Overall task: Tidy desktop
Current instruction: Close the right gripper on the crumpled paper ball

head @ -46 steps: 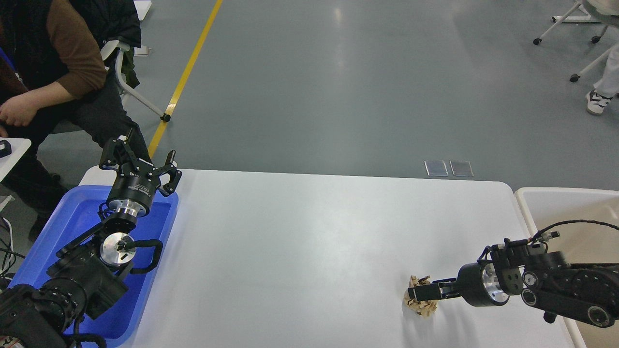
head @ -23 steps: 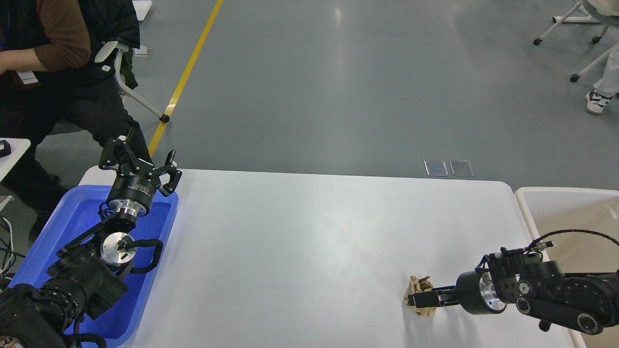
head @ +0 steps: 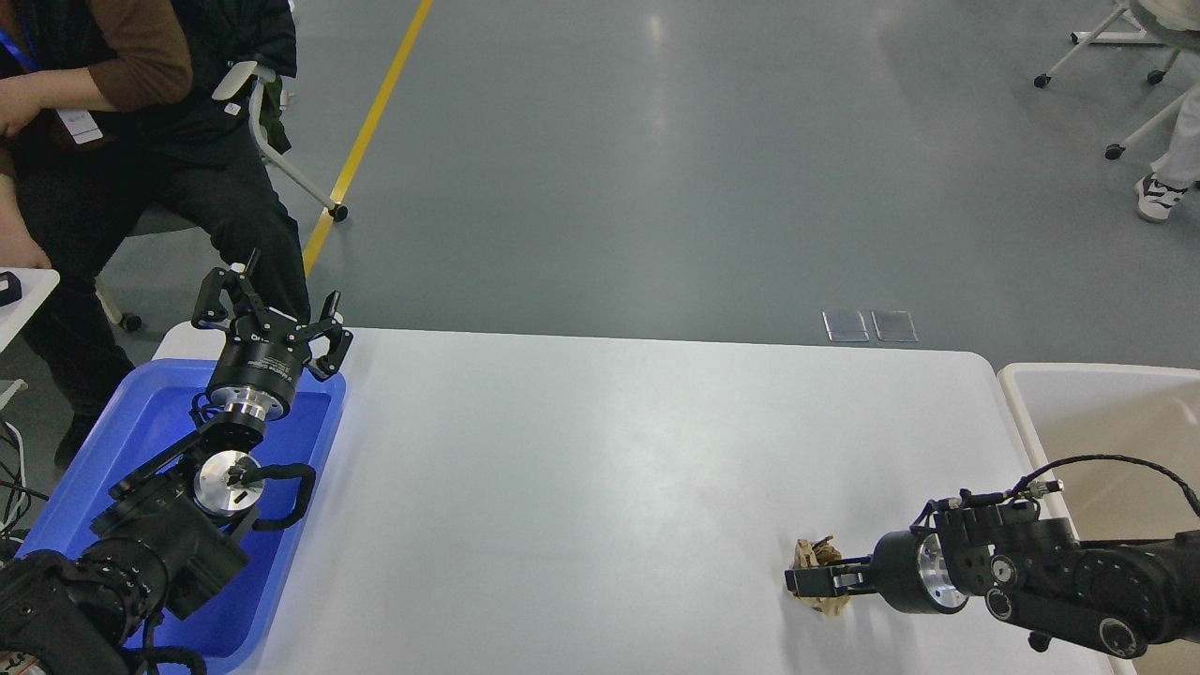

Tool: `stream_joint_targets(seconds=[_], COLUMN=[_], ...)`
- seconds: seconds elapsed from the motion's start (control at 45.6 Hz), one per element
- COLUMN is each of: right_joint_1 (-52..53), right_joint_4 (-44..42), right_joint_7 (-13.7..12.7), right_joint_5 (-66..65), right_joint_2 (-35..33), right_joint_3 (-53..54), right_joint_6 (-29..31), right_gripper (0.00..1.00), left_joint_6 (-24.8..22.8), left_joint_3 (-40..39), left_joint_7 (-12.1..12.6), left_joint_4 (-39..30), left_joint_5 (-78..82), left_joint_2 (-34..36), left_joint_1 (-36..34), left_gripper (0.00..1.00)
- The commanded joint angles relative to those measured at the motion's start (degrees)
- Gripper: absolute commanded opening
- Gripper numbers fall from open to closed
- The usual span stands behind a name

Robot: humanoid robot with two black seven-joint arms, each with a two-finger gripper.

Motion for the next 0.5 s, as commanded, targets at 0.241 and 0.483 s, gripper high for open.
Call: stream_joint_targets(seconds=[0.241,0.483], right_joint_1=[-0.3,-0.2], right_joint_4=[-0.5,0.4], right_joint_7=[0.2,0.5], right_joint_5=[-0.9,-0.3], right_joint_2=[-0.1,-1.5], right_joint_3=[0.3,2.7], right_joint_6=[-0.5,-0.7], right_gripper=[0.0,0.0], left_joint_6=[0.0,0.0], left_joint_3=[0.0,0.0], left_joint_7=[0.0,0.0], left_joint_4=[0.0,0.0], left_joint_5=[0.0,0.0], left_joint_2=[0.0,0.0], left_joint_1=[0.0,0.0], left_gripper=[1.0,1.0])
